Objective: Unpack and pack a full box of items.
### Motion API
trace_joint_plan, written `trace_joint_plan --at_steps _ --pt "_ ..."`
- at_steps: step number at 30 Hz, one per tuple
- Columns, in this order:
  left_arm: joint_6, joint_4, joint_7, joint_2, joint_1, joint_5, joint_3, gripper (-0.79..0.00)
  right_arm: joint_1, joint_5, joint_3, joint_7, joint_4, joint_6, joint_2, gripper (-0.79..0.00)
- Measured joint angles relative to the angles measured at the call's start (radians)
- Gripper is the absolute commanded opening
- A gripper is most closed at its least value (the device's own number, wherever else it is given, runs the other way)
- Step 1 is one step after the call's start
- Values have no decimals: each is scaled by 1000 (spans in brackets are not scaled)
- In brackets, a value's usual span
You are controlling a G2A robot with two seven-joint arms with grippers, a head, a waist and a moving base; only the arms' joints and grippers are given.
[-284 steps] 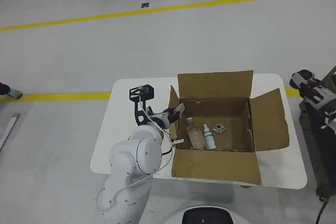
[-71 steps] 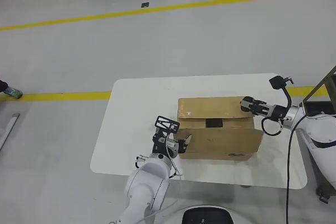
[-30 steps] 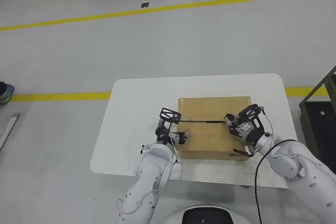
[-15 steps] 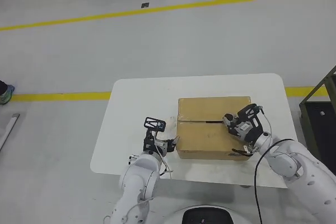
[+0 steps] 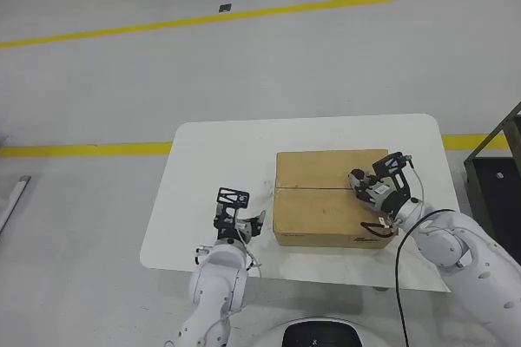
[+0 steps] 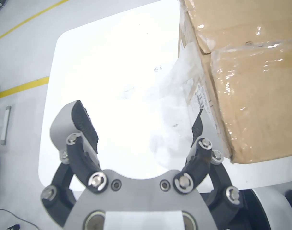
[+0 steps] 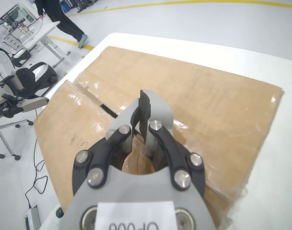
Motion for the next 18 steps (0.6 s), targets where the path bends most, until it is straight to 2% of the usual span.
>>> trace_joint_plan --at_steps 5,11,18 --pt "-6 82 60 1 -11 7 -1 0 2 -4 3 5 3 0 -2 -785" --pt "-36 227 100 -3 -83 -5 14 0 3 -10 5 8 -3 3 -6 -785" --pt "-65 182 71 -2 -67 -11 21 0 6 -12 13 16 2 1 -8 -785"
